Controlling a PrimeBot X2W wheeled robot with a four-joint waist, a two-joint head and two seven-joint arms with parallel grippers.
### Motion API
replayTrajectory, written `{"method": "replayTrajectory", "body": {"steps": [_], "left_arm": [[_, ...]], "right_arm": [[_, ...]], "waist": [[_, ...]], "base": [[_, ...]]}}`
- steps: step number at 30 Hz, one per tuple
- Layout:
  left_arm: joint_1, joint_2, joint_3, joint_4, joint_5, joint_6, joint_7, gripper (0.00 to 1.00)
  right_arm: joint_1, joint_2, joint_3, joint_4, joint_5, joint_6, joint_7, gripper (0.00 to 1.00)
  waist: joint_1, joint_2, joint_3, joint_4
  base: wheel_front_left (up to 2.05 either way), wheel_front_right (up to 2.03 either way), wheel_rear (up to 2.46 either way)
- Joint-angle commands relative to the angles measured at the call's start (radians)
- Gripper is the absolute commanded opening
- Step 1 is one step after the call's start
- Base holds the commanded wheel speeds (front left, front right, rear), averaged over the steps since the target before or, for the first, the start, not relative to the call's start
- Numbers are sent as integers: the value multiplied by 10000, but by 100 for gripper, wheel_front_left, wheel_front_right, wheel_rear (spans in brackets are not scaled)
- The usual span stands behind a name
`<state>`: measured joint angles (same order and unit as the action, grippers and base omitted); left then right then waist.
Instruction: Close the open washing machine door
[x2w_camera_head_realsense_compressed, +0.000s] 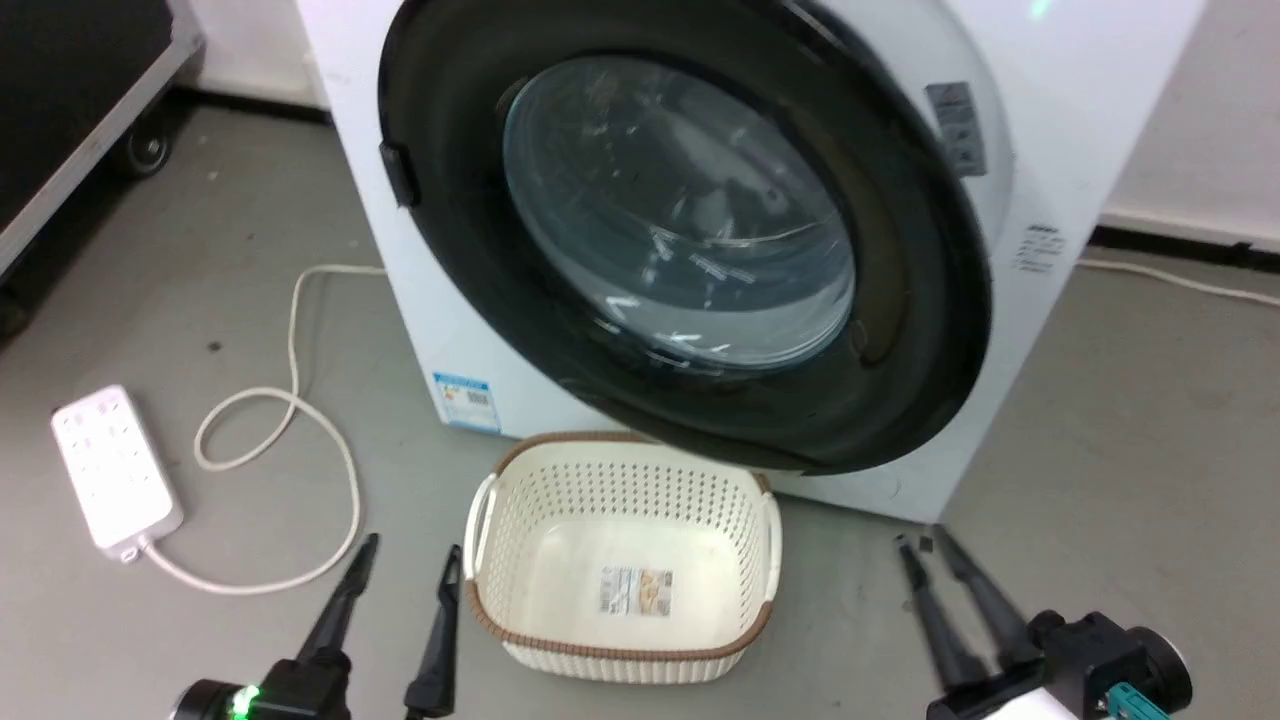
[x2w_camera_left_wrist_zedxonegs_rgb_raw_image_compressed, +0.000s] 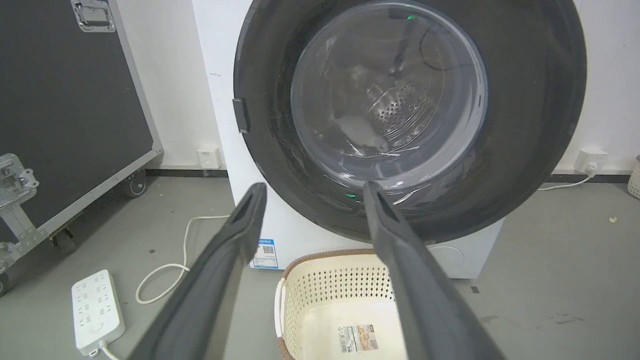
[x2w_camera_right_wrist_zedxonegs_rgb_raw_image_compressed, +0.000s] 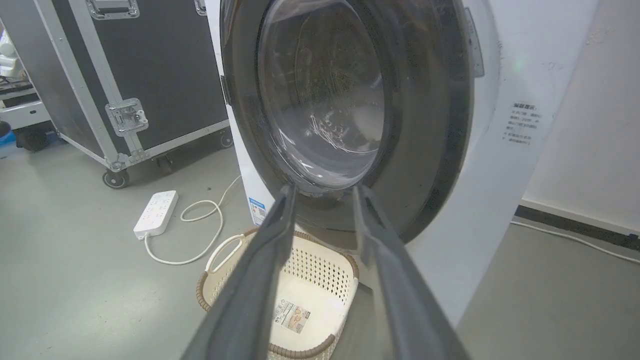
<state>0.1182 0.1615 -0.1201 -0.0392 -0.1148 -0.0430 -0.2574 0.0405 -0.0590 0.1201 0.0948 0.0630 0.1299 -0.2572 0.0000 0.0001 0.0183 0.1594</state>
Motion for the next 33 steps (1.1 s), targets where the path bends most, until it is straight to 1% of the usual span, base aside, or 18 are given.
{"method": "replayTrajectory", "body": {"steps": [1, 5, 10, 17, 21, 26, 33], "left_arm": [[-5, -53, 13, 14, 76, -22, -42, 100], [-325, -237, 117, 30, 138, -160, -42, 100], [-958, -420, 82, 137, 246, -379, -43, 100], [-1638, -709, -35, 217, 349, -512, -43, 100], [-1955, -825, -32, 264, 333, -573, -43, 100], [-2178, -937, -48, 316, 343, -624, -43, 100], [-2313, -1036, -39, 357, 352, -643, -43, 100]], "right_arm": [[-58, -76, 33, -43, -44, 8, -25, 0], [-682, -400, 445, -144, -69, 8, 212, 0], [-2249, -1251, 1091, 7, 303, 8, 806, 0], [-4903, -2756, 1537, 1010, 1450, 8, 1667, 0], [-6159, -3304, 1404, 1812, 2065, 8, 2032, 0], [-7435, -3720, 1032, 2992, 2371, 8, 2376, 0], [-8768, -3825, 261, 4600, 2052, 8, 2499, 0]], "waist": [[0, -1, 214, 181], [0, -1, 799, 453], [0, -1, 1682, 716], [0, -1, 2719, 1075], [0, -1, 3106, 1275], [0, -1, 3350, 1465], [0, -1, 3486, 1559]], "base": [[0, 0, 0], [0, 0, 0], [0, 0, 0], [0, 0, 0], [0, 0, 0], [0, 0, 0], [0, 0, 0]]}}
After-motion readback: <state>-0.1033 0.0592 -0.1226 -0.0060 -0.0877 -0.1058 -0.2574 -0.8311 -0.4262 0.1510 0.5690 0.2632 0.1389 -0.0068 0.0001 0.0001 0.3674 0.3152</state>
